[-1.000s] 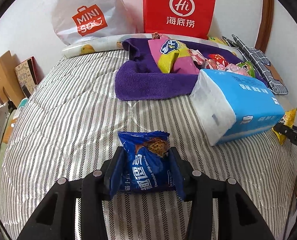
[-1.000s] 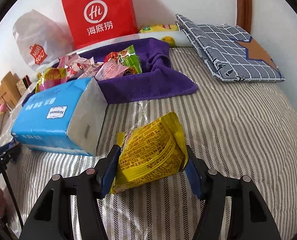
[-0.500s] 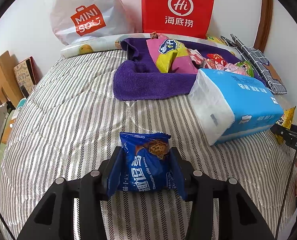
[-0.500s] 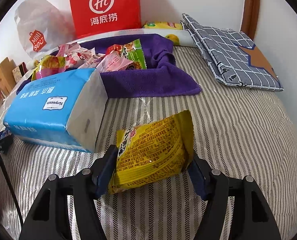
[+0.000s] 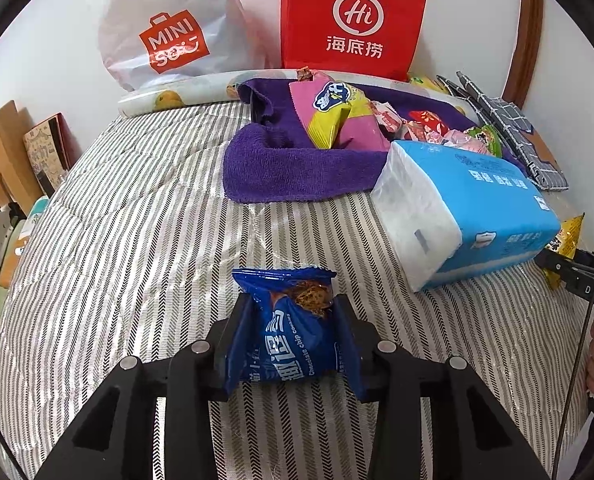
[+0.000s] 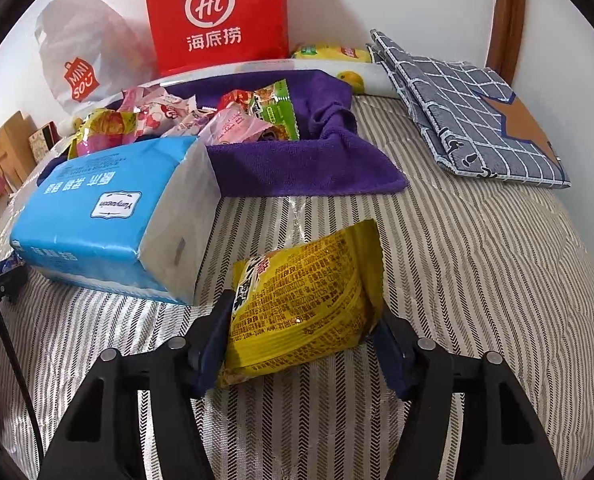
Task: Organize snacks
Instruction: 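Lift both packets and carry them toward the purple towel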
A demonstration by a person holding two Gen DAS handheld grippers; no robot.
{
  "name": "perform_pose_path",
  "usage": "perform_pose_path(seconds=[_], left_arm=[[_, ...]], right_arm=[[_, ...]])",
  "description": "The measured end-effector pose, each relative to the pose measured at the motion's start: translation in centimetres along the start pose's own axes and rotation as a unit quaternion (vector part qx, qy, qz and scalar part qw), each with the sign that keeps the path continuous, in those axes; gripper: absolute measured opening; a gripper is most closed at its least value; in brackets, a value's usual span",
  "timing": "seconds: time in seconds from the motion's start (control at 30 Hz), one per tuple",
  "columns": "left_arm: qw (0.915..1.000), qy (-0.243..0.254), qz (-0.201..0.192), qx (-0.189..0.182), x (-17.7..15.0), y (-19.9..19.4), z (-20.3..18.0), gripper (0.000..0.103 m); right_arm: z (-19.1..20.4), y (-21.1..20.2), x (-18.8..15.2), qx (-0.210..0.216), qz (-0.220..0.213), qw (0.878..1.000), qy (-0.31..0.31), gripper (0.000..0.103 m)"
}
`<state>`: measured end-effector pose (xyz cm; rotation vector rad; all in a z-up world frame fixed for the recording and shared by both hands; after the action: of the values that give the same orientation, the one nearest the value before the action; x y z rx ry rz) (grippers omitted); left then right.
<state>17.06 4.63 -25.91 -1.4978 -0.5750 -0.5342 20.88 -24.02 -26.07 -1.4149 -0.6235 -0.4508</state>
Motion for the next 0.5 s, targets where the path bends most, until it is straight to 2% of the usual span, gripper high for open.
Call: perform_pose_path(seconds=[0.27,0.5], left_arm=[[0.9999,-0.006,-0.003,-0.012,0.6,-1.4,0.0,0.037],[0.9994,-0.014,-0.013,-0.028,1.9,-2.9,-0.6,0.037]], right_arm=[[-0.7,-1.7,0.3,0.012,-0.022,0.999,0.026,0.06],[-0.6,-5.7,2.7,0.01,-0.069,0.997,0.02,0.06]])
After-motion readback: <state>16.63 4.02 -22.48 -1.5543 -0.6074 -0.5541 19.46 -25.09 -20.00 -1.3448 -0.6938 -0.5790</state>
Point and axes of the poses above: each gripper's, at about its wrist camera, not at the fingertips, and y roughly the way its jaws point, z to its left, x to its top, the point moved 7 cm from there along y, roughly the way its jaws point, and after that the axes turned 3 degrees about x, right-handed, at the moved point
